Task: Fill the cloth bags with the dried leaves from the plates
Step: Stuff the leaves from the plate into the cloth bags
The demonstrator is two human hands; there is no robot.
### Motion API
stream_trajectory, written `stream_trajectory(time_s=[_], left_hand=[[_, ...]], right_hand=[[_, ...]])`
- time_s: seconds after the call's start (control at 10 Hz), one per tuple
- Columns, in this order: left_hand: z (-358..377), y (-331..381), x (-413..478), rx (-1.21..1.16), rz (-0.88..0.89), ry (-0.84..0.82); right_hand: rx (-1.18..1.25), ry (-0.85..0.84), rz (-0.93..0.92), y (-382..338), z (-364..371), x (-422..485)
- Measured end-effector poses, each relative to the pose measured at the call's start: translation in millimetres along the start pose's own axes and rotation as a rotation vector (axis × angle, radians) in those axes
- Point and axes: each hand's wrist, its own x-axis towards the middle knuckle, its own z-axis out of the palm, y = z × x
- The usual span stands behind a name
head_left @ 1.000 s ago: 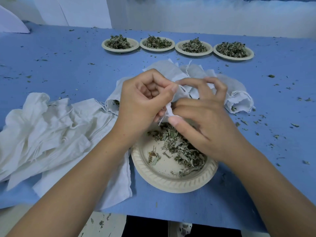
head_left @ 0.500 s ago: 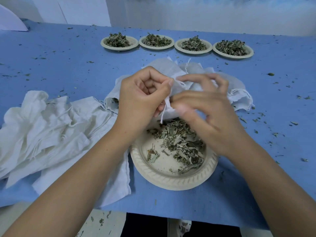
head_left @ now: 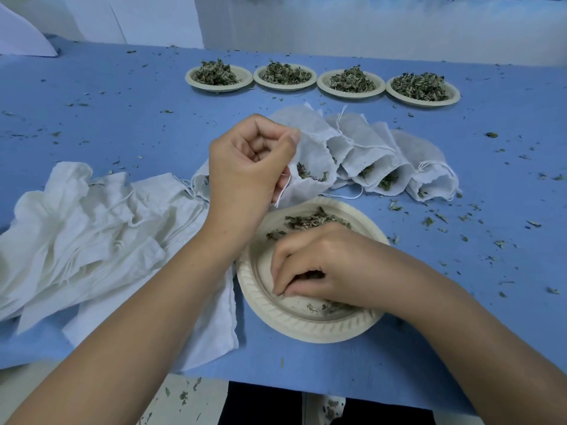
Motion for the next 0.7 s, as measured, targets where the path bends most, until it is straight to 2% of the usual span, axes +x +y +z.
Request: stream_trajectory(time_s=[0.2, 0.3, 0.4, 0.7], left_hand=[[0, 0, -1, -0.006, -0.003, -0.003], [0, 0, -1, 0.002, 0.000, -0.007], [-1, 0, -1, -0.003, 0.007, -0.014], [0, 0, -2, -0.012, 0.004, -0.017]], right_hand=[[-0.008, 0.164, 0.058, 2, -19, -7], [-0.019, 0.040, 0.159, 4, -22, -9], [-0.015, 0.009, 0.158, 3, -17, -7], [-0.046, 0.035, 0.124, -3, -9, -3]])
